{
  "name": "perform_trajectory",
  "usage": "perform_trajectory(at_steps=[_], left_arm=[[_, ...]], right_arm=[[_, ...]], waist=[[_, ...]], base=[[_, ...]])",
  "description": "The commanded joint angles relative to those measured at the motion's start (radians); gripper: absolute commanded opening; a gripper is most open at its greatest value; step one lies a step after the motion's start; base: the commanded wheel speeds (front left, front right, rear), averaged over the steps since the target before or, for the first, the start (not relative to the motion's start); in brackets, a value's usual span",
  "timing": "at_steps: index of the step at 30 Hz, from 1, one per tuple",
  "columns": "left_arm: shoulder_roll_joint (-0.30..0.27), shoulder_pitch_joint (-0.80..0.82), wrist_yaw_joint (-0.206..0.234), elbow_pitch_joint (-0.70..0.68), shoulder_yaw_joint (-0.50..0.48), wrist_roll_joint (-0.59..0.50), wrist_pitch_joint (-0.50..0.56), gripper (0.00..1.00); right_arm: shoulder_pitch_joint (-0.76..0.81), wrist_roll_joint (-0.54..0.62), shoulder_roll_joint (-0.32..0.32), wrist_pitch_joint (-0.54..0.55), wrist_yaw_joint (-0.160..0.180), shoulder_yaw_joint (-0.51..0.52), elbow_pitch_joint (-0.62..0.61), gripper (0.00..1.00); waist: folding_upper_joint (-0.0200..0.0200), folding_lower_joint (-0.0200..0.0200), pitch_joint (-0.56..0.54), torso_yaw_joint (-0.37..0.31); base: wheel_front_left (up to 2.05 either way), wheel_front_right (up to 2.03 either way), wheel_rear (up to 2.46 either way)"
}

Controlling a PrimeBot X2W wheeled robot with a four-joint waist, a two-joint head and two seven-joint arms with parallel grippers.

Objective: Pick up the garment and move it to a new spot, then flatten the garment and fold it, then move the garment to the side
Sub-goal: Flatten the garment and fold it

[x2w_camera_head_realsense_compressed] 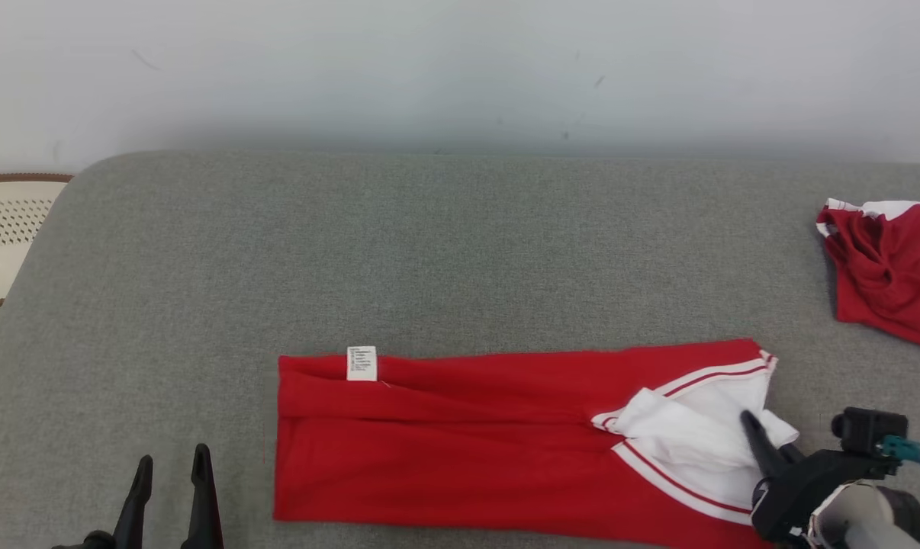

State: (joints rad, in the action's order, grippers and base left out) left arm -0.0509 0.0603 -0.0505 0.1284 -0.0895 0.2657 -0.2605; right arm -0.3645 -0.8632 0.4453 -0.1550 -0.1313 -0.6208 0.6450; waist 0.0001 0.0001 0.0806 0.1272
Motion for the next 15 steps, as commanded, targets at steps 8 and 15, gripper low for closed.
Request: perform_trajectory(at_steps=[8,15], left_arm=[[0.0,-0.024,0.003,-0.007,0.001,0.014,-0.003,1.0],[0.0,-0.028,0.006,-0.002,0.005,0.015,-0.003,1.0]], right_arm=[[-0.017,0.027,0.093,-0.035,0.001,0.081,-0.011,0.0],[0.002,0.042,0.124,-0.013,0.001,0.113,-0.043,0.0]], waist=[[-0.0001,-0.0001,-0.008,-0.028],[-0.0001,-0.0001,-0.021,-0.035]], base=[[0.0,0.0,0.0],[0.0,0.0,0.0]])
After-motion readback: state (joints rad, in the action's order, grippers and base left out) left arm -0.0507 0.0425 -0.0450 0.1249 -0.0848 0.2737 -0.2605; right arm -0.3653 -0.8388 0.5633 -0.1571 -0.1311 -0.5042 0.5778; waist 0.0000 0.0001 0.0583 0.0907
